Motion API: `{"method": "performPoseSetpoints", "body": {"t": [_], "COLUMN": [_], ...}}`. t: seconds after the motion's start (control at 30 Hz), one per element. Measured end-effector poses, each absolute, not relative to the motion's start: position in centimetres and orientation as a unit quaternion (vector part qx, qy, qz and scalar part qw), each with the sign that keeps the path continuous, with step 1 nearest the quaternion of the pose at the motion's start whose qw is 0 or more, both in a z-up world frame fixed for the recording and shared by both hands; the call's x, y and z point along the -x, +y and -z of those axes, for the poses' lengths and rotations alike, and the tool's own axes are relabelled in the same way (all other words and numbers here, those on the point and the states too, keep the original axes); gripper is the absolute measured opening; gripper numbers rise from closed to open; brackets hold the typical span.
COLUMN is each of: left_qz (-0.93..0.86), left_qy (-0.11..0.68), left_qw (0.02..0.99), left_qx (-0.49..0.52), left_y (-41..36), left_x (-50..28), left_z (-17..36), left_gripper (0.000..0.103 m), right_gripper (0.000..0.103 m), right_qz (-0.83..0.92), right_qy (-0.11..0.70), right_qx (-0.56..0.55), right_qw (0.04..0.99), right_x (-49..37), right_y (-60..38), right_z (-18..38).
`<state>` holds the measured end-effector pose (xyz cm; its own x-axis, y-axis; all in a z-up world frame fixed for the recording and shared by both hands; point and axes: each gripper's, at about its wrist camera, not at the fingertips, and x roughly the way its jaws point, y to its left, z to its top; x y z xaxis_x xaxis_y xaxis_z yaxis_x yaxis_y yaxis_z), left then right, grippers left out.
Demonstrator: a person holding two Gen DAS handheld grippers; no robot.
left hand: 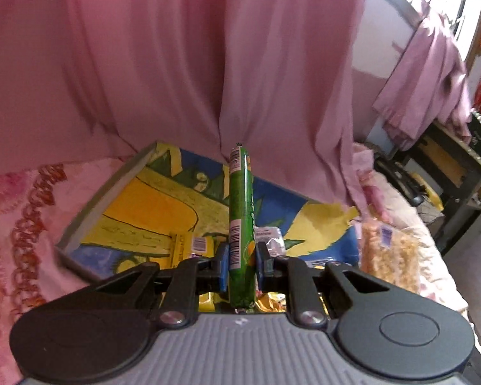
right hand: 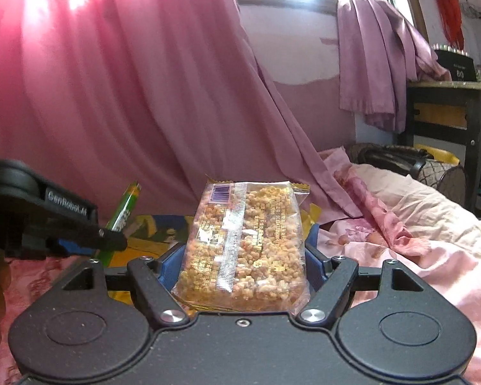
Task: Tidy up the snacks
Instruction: 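Carry the green stick and cereal-bar pack over the dinosaur tray and lower them in, then open both tools over the tray and lift them away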
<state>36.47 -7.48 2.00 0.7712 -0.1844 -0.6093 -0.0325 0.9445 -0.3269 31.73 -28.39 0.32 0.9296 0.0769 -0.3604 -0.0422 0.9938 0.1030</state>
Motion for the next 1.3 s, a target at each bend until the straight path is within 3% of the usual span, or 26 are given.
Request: {"method": "performPoseSetpoints", "body": {"t": [0.5, 1.07, 1.13, 1.2, 1.3], "left_qz": [0.033, 0.011, 0.011, 0.011, 0.004], "left_qy": [0.373, 0.384, 0.378, 0.369, 0.348], "left_qw": [0.918, 0.914, 0.916, 0.919, 0.927], "left_qx": [0.129, 0.133, 0.134, 0.138, 0.137], "left_y": [-8.2, -7.7, -7.6, -7.4, -7.0], "left_x": [-40.0, -39.6, -39.3, -38.9, -37.9], "left_z": [3.2, 3.3, 2.6, 1.8, 0.1], "left_gripper": [0.018, 0.020, 0.026, 0.042, 0.058], "right_gripper": [0.076, 0.080, 0.084, 0.090, 0.097], "right_qz": [-0.046, -0.041, -0.041, -0.044, -0.045], "right_qy": [0.258, 0.258, 0.253, 0.243, 0.221], "right_qx": [-0.041, -0.029, -0.031, -0.038, -0.039], "right_qw": [0.964, 0.965, 0.966, 0.968, 0.973], "right_x": [-36.9, -36.8, -36.5, -36.0, -34.9], "right_y": [-27.6, -27.2, -27.2, -27.4, -27.5], "right_z": [4.2, 4.1, 3.7, 3.0, 1.7]}}
